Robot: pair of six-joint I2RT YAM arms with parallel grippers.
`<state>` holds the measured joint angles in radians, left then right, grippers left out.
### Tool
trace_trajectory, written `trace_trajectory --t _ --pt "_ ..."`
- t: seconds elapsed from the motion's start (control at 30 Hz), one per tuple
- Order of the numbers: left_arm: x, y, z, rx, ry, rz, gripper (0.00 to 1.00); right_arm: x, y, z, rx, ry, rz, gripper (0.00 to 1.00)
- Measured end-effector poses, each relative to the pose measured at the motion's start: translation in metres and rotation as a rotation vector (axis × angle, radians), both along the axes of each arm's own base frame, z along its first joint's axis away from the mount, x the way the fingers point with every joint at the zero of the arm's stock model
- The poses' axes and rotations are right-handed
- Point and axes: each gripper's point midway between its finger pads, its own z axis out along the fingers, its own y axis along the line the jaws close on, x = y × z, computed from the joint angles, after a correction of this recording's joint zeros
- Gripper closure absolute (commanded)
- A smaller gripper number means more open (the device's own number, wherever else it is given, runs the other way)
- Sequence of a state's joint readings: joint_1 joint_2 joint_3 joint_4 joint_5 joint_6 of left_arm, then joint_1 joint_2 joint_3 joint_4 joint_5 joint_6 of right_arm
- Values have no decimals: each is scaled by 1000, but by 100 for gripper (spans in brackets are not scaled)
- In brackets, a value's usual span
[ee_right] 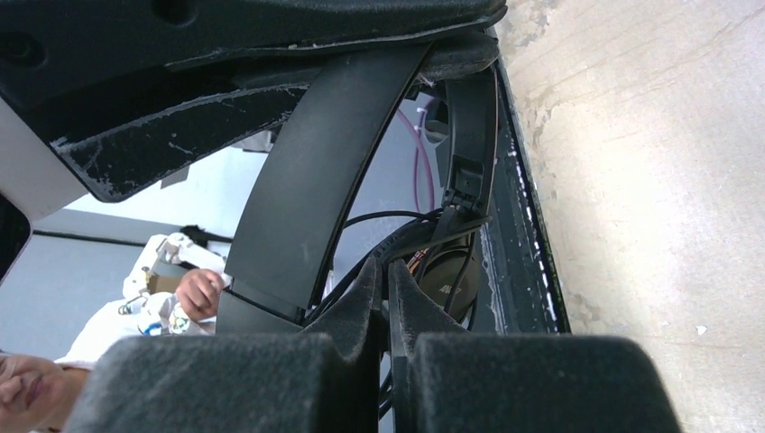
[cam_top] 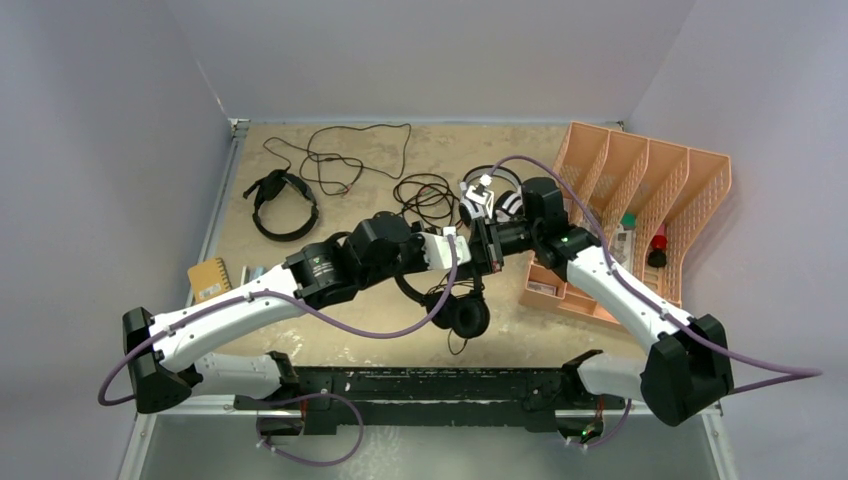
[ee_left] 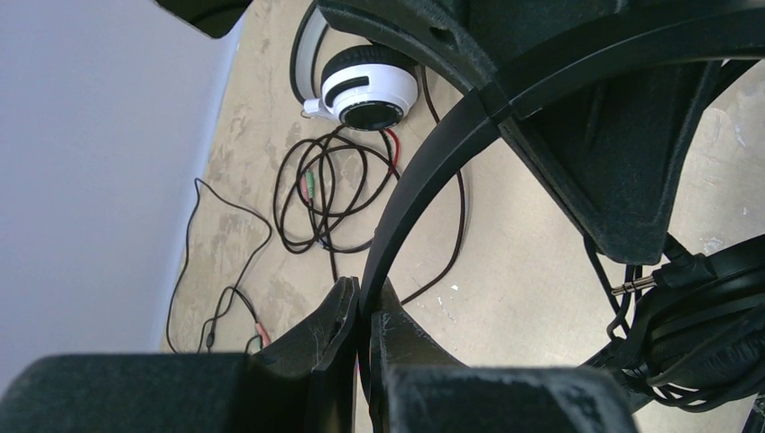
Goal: Wrap the headphones
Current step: Wrap the headphones cable around the headphones.
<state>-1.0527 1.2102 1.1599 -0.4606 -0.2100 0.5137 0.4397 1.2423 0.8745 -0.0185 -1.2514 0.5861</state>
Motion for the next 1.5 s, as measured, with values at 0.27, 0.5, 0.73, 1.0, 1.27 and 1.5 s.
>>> trace_trajectory --t 0.27,0.5,0.73,1.0,1.27,1.5 --pt "-1 1 4 -16 -7 6 100 -2 0 2 3 -8 2 96" --pt "-1 2 3 -9 -3 6 100 -1 0 0 -8 5 -6 88" --pt "-6 9 -11 43 25 5 100 10 -3 1 -28 6 -62 79" --pt "-6 11 -9 39 24 6 100 15 -7 -2 -66 4 -114 60" --pt "-9 18 -25 54 70 45 100 66 -48 -10 -174 -7 -390 27" --pt "-4 36 -37 -1 160 191 100 117 -96 -21 -382 -115 -676 13"
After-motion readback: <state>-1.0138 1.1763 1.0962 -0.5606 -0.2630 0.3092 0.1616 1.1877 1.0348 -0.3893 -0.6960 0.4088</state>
